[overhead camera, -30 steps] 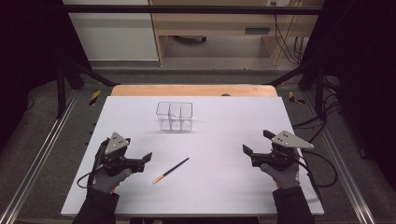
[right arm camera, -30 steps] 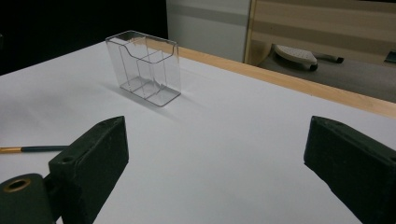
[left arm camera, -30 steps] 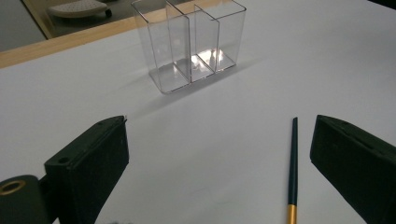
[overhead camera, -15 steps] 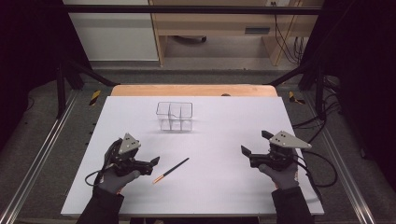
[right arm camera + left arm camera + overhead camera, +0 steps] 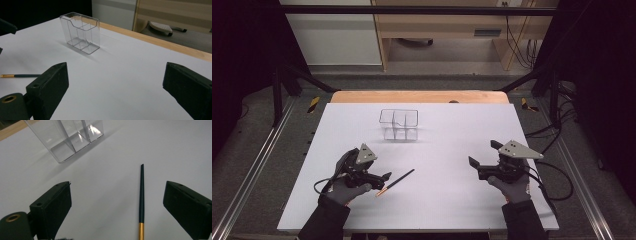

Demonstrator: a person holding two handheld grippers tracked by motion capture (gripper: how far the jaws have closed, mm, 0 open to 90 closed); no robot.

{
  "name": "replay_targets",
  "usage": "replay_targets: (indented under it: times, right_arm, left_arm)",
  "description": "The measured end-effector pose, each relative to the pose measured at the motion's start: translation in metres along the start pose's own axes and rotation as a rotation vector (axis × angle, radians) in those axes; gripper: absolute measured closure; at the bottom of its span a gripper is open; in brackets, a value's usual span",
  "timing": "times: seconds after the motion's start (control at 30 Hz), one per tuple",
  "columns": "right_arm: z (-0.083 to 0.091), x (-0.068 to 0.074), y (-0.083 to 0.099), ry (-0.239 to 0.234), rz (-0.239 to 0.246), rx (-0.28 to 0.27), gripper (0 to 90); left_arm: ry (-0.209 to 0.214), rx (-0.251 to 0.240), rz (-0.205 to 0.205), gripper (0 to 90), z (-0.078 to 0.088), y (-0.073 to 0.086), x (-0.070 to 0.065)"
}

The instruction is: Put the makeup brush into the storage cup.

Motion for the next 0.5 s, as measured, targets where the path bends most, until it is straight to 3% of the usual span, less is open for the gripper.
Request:
replay_targets:
  times: [0.5]
  right_arm:
    - [-0.002,0.001,0.001,-0.006,0.001,0.008,7.1]
  left_arm:
    - [0.023,0.111,-0.059,11.1,-0.016,0.001,-0.009]
Point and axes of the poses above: each handheld gripper's, and its own axes: z roughly backward along the jaws, y roughly out of its underside, x roughly to its left, the point moved 5 cm from there along -z, roughly forward along the jaws, and after that the axes turned 2 degrees about z, right-handed, at the moved point
